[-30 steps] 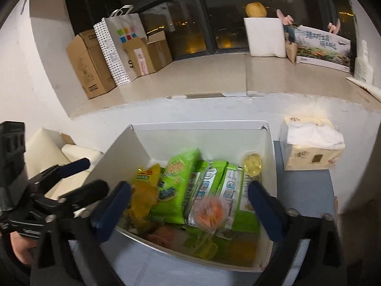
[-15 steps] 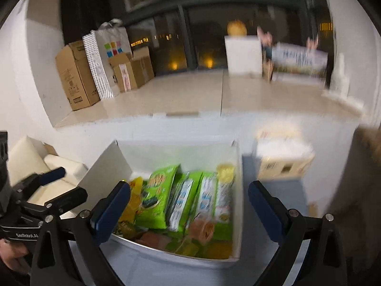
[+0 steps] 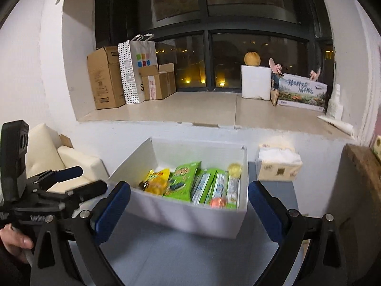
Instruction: Organize snacks
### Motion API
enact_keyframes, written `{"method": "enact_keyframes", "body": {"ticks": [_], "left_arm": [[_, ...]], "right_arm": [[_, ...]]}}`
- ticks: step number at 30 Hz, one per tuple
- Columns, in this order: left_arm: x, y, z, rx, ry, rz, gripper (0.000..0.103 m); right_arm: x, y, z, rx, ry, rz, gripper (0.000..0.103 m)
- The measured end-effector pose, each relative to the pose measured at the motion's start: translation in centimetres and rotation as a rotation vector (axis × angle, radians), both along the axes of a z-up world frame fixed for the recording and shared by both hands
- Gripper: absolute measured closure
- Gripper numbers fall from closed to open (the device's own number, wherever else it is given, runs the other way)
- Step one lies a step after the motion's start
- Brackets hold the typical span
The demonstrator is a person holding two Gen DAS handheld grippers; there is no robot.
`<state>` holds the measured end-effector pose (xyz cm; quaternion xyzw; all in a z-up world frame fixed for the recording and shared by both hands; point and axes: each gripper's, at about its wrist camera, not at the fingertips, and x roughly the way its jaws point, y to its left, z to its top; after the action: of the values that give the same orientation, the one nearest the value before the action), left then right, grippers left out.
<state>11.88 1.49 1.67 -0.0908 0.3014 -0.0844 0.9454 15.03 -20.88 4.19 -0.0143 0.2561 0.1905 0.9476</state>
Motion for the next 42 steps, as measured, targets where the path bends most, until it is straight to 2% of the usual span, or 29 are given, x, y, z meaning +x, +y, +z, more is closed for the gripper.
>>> {"method": "enact_keyframes", "body": {"ticks": [5, 9, 12, 16, 42], "left_arm": [[-3.9, -1.3, -0.1, 0.086, 0.009, 0.036, 0.0], [-6.5, -2.1, -1.1, 0.083, 0.029, 0.02, 0.0], [-7.2, -2.9, -1.5, 0.1, 0.052, 0.004, 0.0], [-7.4, -3.7, -1.1, 0.125, 0.045, -0.003, 0.0], [-7.1, -3.7, -1.3, 0.12, 0.073, -0.008, 0.0]], "right_arm": [[-2.9, -1.2, -1.5, 0.009, 0.049, -0.035, 0.002], [-5.0, -2.0, -3.2, 0.075, 0.098, -0.036, 0.002], [-5.4, -1.4, -4.2, 0.064, 0.152, -0.003, 0.002], [-5.8, -1.1, -4.1, 0.04, 0.136, -0.007, 0.002], [-5.7, -1.9, -4.0, 0.049, 0.141, -0.015, 0.002]]}}
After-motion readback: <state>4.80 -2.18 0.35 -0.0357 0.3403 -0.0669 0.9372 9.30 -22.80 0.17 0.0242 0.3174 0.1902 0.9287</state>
